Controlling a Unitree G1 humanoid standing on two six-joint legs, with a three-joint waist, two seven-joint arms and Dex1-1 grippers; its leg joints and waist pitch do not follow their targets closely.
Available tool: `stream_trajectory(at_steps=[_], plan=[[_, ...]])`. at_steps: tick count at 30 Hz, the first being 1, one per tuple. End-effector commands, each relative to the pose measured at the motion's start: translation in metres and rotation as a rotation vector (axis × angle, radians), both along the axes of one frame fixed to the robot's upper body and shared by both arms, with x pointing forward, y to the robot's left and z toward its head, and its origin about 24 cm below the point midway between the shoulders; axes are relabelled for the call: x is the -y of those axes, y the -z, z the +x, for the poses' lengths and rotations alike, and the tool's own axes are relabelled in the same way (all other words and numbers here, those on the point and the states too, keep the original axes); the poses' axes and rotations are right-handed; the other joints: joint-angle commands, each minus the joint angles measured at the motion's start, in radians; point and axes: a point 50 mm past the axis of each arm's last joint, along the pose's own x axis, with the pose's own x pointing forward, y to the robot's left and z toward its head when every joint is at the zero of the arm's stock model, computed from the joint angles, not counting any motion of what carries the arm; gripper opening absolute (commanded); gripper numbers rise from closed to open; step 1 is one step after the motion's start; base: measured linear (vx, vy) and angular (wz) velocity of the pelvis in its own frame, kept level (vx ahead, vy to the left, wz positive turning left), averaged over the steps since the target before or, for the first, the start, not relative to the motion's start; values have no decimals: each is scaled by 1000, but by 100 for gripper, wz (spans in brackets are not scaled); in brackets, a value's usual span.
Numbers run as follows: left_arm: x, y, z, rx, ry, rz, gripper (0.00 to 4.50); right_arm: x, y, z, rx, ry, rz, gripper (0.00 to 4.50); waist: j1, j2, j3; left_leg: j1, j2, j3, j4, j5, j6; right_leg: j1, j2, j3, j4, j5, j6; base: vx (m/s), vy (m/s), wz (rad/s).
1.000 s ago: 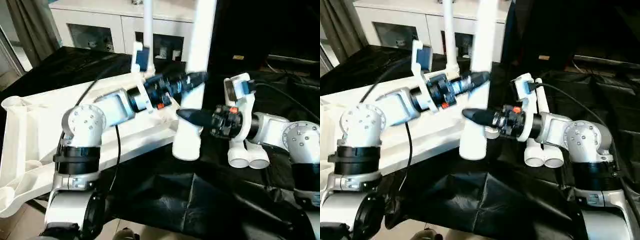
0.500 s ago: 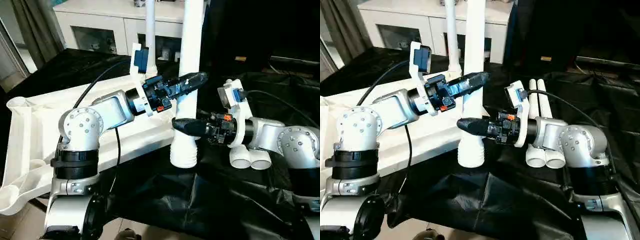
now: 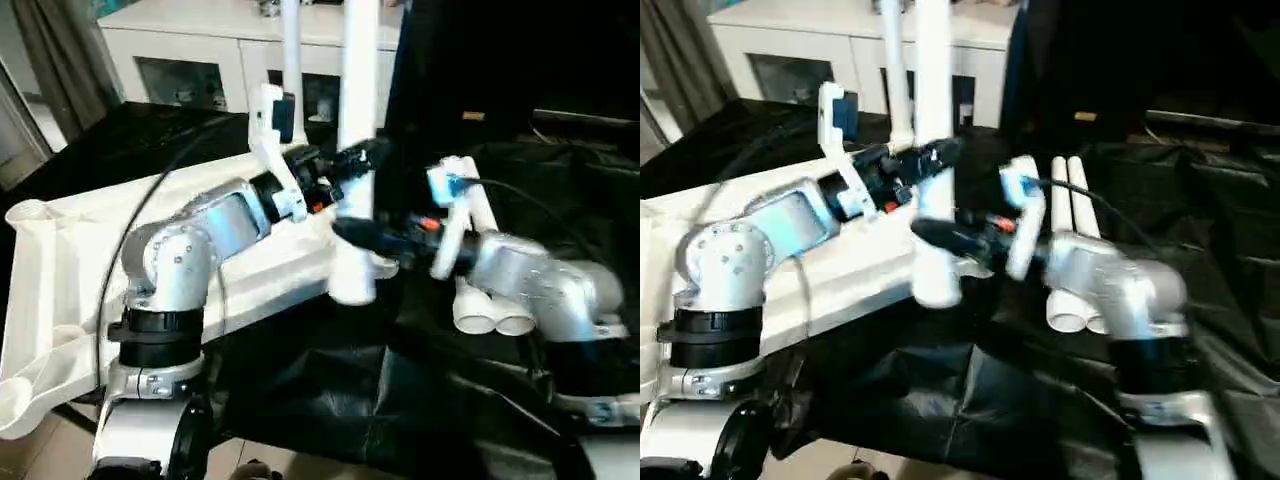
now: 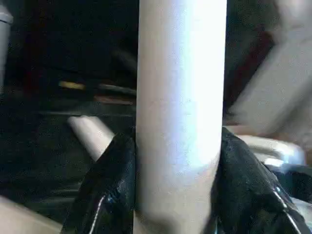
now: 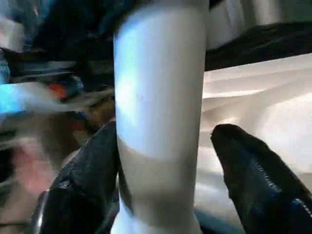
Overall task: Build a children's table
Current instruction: Pick table leg
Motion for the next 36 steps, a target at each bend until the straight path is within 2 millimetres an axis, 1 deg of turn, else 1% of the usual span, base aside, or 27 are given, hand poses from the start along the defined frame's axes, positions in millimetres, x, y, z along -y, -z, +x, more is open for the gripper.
stream_trajectory(at_steps=[1, 2, 3, 4, 5, 6, 7, 8, 9, 10, 12, 14, 18, 19, 21, 23, 24, 25, 26, 27, 28, 29, 30, 32, 33, 35, 36], plan=[[12, -15, -2, 87, -70, 75, 188, -10, 15, 9, 8, 119, -140, 327, -6, 2, -84, 13, 28, -17, -73, -212, -22, 51, -69, 46, -99, -398, -36, 0, 0, 0], [12, -14, -1, 98, -110, 109, 188, -17, 19, 11, 8, 135, -149, 327, -7, 6, -85, 12, 32, -21, -75, -210, -26, 49, -70, 47, -95, -385, -42, 0, 0, 0], [12, -14, -1, 105, -125, 122, 188, -20, 20, 12, 8, 142, -150, 327, -11, 6, -85, 10, 31, -20, -75, -212, -26, 50, -70, 46, -95, -382, -44, 0, 0, 0], [13, -14, 0, 116, -146, 130, 188, -24, 22, 13, 13, 155, -157, 327, -9, 0, -87, 14, 32, -19, -74, -212, -23, 50, -72, 47, -96, -370, -52, 0, 0, 0], [13, -14, 0, 116, -146, 130, 188, -24, 22, 13, 13, 155, -157, 327, -8, 4, -87, 13, 33, -18, -72, -204, -22, 49, -72, 50, -92, -341, -70, 0, 0, 0], [14, -14, 0, 119, -155, 137, 188, -28, 24, 16, 22, 179, -173, 310, -8, 4, -87, 9, 33, -18, -73, -200, -20, 52, -72, 50, -90, -328, -75, 0, 0, 0], [14, -15, 1, 124, -188, 138, 188, -32, 25, 19, 37, 205, -187, 300, -7, -2, -88, 10, 36, -17, -73, -194, -20, 49, -71, 51, -87, -307, -80, 0, 0, 0], [14, -15, 2, 130, -214, 147, 188, -37, 24, 22, 55, 229, -194, 291, -9, 2, -88, 6, 36, -20, -75, -193, -24, 52, -73, 50, -82, -299, -90, 0, 0, 0], [13, -15, 2, 133, -216, 151, 188, -37, 23, 22, 59, 225, -189, 281, -9, 3, -86, 10, 35, -18, -74, -203, -25, 50, -74, 51, -85, -306, -88, 0, 0, 0], [12, -14, 3, 139, -223, 161, 188, -38, 21, 23, 67, 218, -181, 268, -10, 1, -85, 8, 34, -17, -75, -207, -23, 52, -74, 51, -85, -309, -84, 0, 0, 0], [8, -13, 4, 142, -241, 179, 188, -39, 15, 24, 86, 214, -160, 256, -9, 5, -85, 11, 35, -18, -75, -210, -21, 49, -74, 54, -84, -302, -85, 0, 0, 0], [4, -12, 5, 143, -259, 196, 188, -39, 11, 24, 104, 205, -143, 247, -9, 6, -85, 10, 36, -18, -76, -215, -23, 51, -74, 54, -82, -293, -87, 0, 0, 0], [-2, -10, 7, 156, -278, 198, 188, -37, 9, 22, 121, 154, -104, 205, -8, 6, -85, 9, 35, -18, -77, -217, -23, 53, -75, 55, -81, -285, -91, 0, 0, 0], [-3, -10, 8, 157, -277, 193, 188, -36, 9, 22, 125, 137, -92, 200, -6, 10, -85, 10, 35, -18, -76, -223, -22, 53, -76, 55, -82, -294, -89, 0, 0, 0], [-4, -10, 7, 150, -252, 179, 258, -35, 6, 18, 135, 84, -53, 196, -7, 8, -84, 9, 35, -18, -76, -228, -20, 54, -76, 55, -84, -299, -88, 0, 0, 0], [-11, -14, 7, 100, -183, 24, 264, -27, -1, 5, 146, -66, 52, 195, -5, 9, -85, 9, 36, -19, -76, -228, -14, 55, -75, 54, -83, -292, -91, 0, 0, 0], [-13, -16, 8, 90, -167, -21, 278, -24, -1, 2, 146, -102, 72, 194, 1, 2, -84, 10, 33, -13, -72, -220, -1, 59, -77, 55, -85, -285, -97, 0, 0, 0], [-13, -16, 8, 90, -167, -21, 293, -24, -1, 2, 146, -102, 72, 194, 3, 3, -87, 7, 35, -14, -71, -199, 8, 57, -75, 55, -80, -258, -117, 0, 0, 0], [-15, -16, 8, 87, -154, -42, 302, -22, -1, 0, 147, -128, 78, 194, 3, -3, -86, 1, 37, -17, -73, -186, 10, 60, -76, 54, -75, -249, -125, 0, 0, 0], [-19, -13, 4, 83, 0, -88, 305, -14, 0, -8, 125, -222, 105, 194, 4, -6, -85, 4, 33, -13, -71, -191, 20, 61, -77, 53, -80, -272, -124, 0, 0, 0], [-19, -13, 4, 83, 2, -89, 305, -14, 0, -8, 125, -224, 105, 194, 4, -6, -85, 4, 33, -13, -71, -191, 20, 61, -77, 53, -80, -272, -124, 0, 0, 0], [-22, -13, -5, 104, 177, -130, 305, -7, 1, -12, 113, -274, 112, 194, 5, -3, -84, 3, 31, -14, -71, -183, 29, 59, -76, 54, -82, -298, -119, 0, 0, 0], [-23, -12, -10, 94, 267, -129, 305, -3, 1, -15, 104, -311, 105, 194, 7, -1, -85, 4, 31, -14, -71, -185, 29, 59, -78, 54, -82, -309, -116, 0, 0, 0], [-23, -11, -13, 84, 318, -126, 305, -1, 1, -16, 99, -334, 100, 194, 4, 3, -84, 8, 35, -16, -73, -196, 21, 55, -75, 54, -81, -321, -116, 0, 0, 0], [-23, -11, -18, 80, 387, -128, 271, 2, 1, -19, 90, -363, 95, 194, 4, 6, -83, 11, 35, -15, -73, -207, 15, 54, -75, 53, -82, -328, -121, 0, 0, 0], [-23, -10, -23, 67, 465, -127, 270, 6, 2, -23, 76, -413, 88, 194, 4, 5, -82, 12, 36, -15, -73, -222, 12, 54, -75, 54, -82, -347, -126, 0, 0, 0], [-23, -10, -25, 56, 511, -125, 266, 9, 2, -26, 68, -447, 75, 194, 6, 8, -83, 15, 36, -15, -73, -221, 14, 53, -75, 54, -83, -348, -127, 0, 0, 0]])
